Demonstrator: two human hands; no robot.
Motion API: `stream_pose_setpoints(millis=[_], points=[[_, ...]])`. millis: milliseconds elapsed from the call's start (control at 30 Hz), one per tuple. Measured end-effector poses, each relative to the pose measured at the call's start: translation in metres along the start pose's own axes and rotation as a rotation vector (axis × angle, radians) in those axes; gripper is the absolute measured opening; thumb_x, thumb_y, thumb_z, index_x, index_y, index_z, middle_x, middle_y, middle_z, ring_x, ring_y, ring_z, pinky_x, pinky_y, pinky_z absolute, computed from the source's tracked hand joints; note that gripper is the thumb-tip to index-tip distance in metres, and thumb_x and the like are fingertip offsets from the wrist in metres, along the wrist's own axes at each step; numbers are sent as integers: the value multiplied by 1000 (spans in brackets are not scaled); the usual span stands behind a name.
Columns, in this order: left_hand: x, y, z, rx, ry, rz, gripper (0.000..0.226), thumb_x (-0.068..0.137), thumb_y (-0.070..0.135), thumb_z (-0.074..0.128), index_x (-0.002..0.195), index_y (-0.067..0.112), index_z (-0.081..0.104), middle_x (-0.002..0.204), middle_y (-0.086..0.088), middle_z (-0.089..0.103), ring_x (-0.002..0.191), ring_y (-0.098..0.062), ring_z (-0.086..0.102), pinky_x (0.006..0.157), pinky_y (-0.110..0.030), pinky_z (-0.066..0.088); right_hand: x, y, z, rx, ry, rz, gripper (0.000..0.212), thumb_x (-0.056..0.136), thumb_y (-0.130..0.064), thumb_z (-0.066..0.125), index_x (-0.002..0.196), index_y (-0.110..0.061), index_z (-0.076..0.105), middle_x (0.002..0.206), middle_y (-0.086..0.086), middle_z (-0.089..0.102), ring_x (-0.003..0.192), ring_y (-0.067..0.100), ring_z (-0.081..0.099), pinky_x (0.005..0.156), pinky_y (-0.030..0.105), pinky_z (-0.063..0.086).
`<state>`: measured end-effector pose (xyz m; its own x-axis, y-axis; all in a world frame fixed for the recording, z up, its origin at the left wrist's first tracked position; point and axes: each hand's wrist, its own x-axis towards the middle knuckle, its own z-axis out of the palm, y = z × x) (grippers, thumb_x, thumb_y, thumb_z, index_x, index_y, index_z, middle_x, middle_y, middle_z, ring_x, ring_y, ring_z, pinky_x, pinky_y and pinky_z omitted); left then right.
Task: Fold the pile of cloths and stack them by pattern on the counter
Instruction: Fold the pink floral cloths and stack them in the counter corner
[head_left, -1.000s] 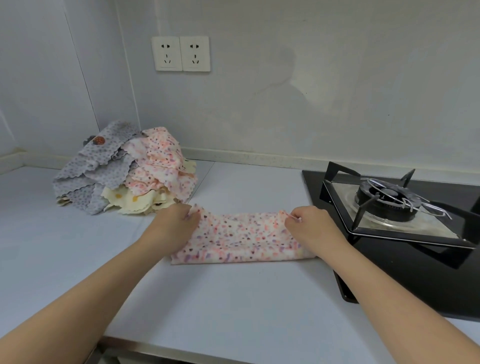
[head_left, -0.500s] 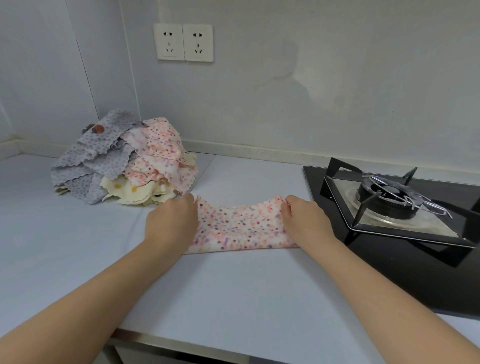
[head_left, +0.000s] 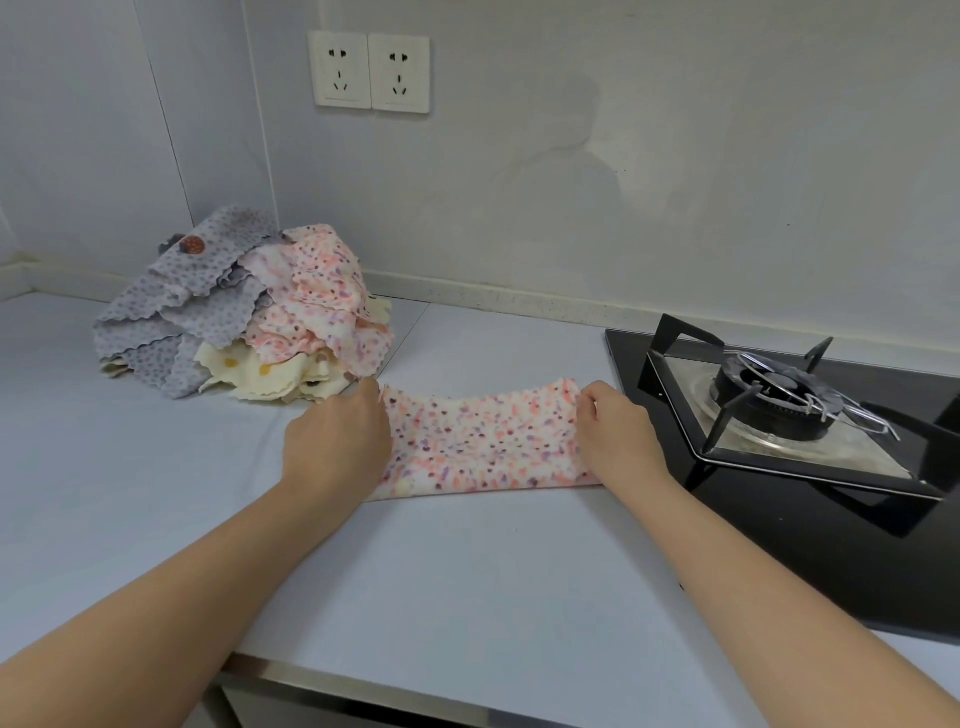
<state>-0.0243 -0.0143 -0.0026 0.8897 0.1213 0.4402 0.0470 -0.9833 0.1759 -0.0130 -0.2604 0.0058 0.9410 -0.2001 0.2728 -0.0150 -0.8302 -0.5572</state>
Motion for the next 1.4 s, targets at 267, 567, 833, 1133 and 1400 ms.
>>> stream_pose_setpoints(millis=[267,567,833,1133,1400], points=[[2,-2,1,-6,41,-16,11,97,19,42,105,11,42,69,-4,48,58,-26,45,43,-28,19,-3,-5,0,-101,-13,-12,20,102,-29,32,112,-16,44,84,7,60,81,33,54,65,36,40],[-6,3,2,-149,-208,524,58,84,55,25,113,21,62,113,4,61,106,-21,57,88,-37,44,-17,-13,-3,-264,-120,-394,26,99,-23,39,112,-21,61,113,-5,60,104,17,55,80,31,43],[1,-3,-13,-327,60,414,16,90,29,52,86,20,65,79,10,67,67,-14,59,63,-27,36,-14,-10,-7,-230,-228,-471,37,99,-13,36,127,-22,58,130,-6,57,121,15,50,104,30,33],[0,-10,-11,-353,-234,802,31,82,40,48,106,27,63,114,13,57,103,-5,55,90,-29,43,-21,-9,-4,-312,-509,-434,59,101,-49,30,154,-28,15,162,-1,5,149,12,-1,121,38,-5],[-6,1,-7,-294,-192,714,55,87,53,31,128,25,56,133,12,52,119,-7,49,99,-30,39,-25,-8,-3,-419,-572,-396,67,98,-59,17,153,-31,-9,159,-4,-20,144,12,-24,117,48,-15]])
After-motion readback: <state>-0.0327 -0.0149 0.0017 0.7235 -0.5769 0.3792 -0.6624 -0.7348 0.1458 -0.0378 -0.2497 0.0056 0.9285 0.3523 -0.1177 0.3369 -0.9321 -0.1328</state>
